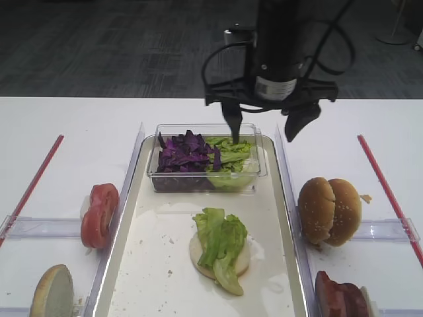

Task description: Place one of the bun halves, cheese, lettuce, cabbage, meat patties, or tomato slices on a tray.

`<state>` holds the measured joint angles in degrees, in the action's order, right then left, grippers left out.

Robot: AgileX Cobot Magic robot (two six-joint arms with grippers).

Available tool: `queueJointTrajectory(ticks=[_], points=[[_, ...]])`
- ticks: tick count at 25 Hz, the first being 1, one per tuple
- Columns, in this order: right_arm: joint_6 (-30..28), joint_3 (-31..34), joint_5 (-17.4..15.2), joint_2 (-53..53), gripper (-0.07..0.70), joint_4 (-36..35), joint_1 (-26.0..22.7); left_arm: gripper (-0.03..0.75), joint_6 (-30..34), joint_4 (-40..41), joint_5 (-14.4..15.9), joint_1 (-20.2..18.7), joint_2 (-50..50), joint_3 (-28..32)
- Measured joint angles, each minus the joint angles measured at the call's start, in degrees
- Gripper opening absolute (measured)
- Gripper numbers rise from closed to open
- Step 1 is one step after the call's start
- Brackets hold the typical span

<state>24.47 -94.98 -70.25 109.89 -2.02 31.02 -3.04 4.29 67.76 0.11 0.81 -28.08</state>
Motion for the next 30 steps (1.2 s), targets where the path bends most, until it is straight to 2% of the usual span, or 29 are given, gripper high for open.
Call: queueJointTrajectory(ticks=[10,16,21,30], points=[[-11.55,0.00,0.00,0.00,0.591,0.32,-19.93,0.438,0.00,0.00,0.00,0.00,0.00,0.00],[-15.80,0.00,0.00,0.00,0.591,0.91,-28.94,0.438,0.00,0.00,0.00,0.00,0.00,0.00],[-17.38,0.00,-0.13,0.00,0.591,3.11,-30.13,0.438,0.00,0.00,0.00,0.00,0.00,0.00],[-17.75,0.00,-0.17,0.00,0.591,2.02,-30.13,0.438,0.00,0.00,0.00,0.00,0.00,0.00]])
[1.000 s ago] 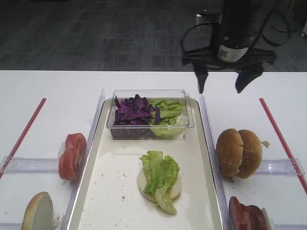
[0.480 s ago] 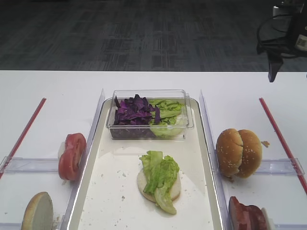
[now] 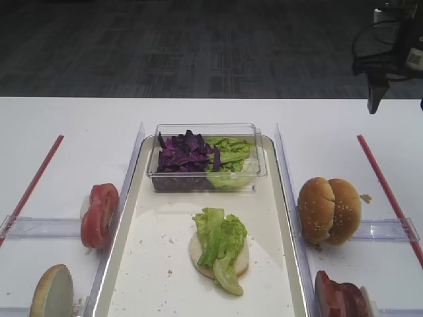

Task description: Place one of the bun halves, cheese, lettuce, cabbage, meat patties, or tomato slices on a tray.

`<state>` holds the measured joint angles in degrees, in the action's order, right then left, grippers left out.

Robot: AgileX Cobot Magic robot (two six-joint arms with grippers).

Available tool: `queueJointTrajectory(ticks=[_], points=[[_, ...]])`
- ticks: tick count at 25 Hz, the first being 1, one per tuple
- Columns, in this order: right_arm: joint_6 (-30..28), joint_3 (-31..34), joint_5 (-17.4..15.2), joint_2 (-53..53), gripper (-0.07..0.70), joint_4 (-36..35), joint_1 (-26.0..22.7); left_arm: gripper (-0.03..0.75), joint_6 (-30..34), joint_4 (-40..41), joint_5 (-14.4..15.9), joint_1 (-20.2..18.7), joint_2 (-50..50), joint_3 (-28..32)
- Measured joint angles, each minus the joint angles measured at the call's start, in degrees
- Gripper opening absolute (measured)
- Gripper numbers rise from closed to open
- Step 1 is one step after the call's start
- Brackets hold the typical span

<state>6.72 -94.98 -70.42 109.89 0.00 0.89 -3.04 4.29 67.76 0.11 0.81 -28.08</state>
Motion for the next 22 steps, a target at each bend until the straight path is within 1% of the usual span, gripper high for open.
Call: queueJointTrajectory(ticks=[11,17,22], points=[[-0.16,0.66,0.00,-1.22,0.591,0.00,0.00,0.438,0.00,0.00,0.00,0.00,0.00,0.00],[-1.03,5.63,0.00,-6.35,0.591,0.00,0.00,0.438,0.00,0.00,0.00,0.00,0.00,0.00],[-1.10,13.06,-0.09,-12.78,0.591,0.00,0.00,0.438,0.00,0.00,0.00,0.00,0.00,0.00]])
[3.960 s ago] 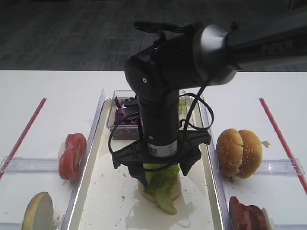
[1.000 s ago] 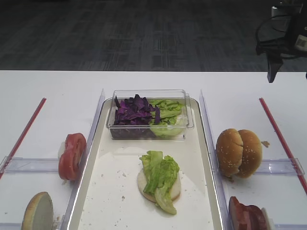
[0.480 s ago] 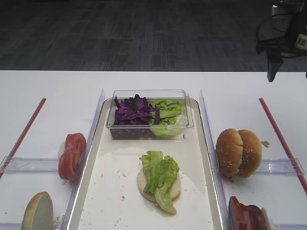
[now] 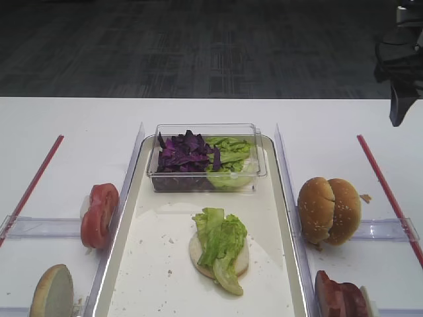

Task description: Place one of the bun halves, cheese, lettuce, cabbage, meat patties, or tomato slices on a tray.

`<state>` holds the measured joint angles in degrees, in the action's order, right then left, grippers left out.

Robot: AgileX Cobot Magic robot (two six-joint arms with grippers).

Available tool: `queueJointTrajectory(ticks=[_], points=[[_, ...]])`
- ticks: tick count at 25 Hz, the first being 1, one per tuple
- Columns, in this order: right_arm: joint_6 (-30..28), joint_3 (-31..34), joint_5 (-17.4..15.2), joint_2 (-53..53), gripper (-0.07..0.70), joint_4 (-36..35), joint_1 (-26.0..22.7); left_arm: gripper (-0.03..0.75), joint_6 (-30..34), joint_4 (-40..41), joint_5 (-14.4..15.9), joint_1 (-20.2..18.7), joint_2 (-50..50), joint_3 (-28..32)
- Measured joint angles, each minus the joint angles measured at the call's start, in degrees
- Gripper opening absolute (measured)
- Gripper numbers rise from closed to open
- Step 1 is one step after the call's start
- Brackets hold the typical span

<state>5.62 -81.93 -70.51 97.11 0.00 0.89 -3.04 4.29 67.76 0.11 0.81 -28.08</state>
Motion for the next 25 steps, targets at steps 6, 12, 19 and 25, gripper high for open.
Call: queueJointTrajectory(ticks=[6,12,19,25], points=[[0.00,10.22,0.51,-8.26,0.591,0.00,0.00,0.438,0.00,0.00,0.00,0.00,0.00,0.00],[0.00,20.01,4.13,-17.78,0.591,0.00,0.00,0.438,0.00,0.00,0.00,0.00,0.00,0.00],[-0.21,29.95,5.69,-28.20,0.591,0.00,0.00,0.438,0.00,0.00,0.00,0.00,0.00,0.00],[-0.49,37.88,7.91,-39.48,0.591,0.00,0.00,0.438,0.00,0.00,0.00,0.00,0.00,0.00]])
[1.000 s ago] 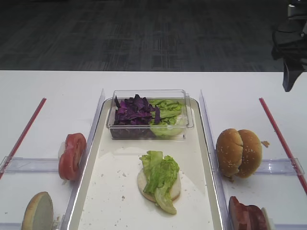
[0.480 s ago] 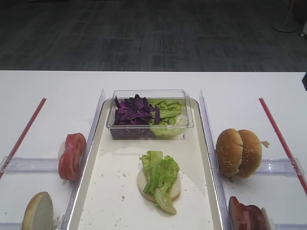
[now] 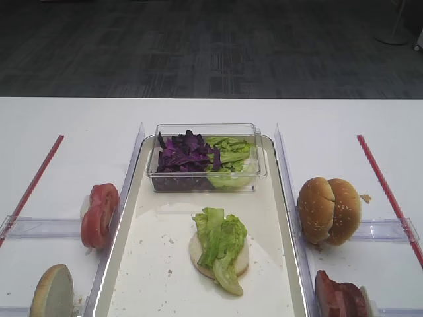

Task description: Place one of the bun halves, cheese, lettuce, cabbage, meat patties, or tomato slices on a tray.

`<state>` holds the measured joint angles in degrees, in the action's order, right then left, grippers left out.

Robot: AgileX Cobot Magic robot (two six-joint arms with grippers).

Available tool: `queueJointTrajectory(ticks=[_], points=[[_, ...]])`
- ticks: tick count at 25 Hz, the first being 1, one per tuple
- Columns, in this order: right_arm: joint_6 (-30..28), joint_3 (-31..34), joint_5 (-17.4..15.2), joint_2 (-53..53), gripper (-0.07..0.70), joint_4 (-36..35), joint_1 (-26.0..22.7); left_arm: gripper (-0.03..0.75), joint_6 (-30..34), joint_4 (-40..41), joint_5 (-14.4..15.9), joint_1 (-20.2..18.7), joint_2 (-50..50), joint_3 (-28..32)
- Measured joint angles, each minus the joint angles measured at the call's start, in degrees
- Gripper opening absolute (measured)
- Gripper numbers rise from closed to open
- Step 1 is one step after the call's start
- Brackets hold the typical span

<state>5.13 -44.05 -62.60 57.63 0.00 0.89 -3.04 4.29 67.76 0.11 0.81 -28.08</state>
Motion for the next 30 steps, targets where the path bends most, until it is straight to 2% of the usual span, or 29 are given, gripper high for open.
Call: queueJointTrajectory(ticks=[16,30], points=[[-1.48,12.44,-2.06,-24.31,0.590,0.00,0.00,0.438,0.00,0.00,0.00,0.00,0.00,0.00],[-1.92,15.97,-2.36,-36.83,0.573,0.84,0.00,0.438,0.00,0.00,0.00,0.00,0.00,0.00]])
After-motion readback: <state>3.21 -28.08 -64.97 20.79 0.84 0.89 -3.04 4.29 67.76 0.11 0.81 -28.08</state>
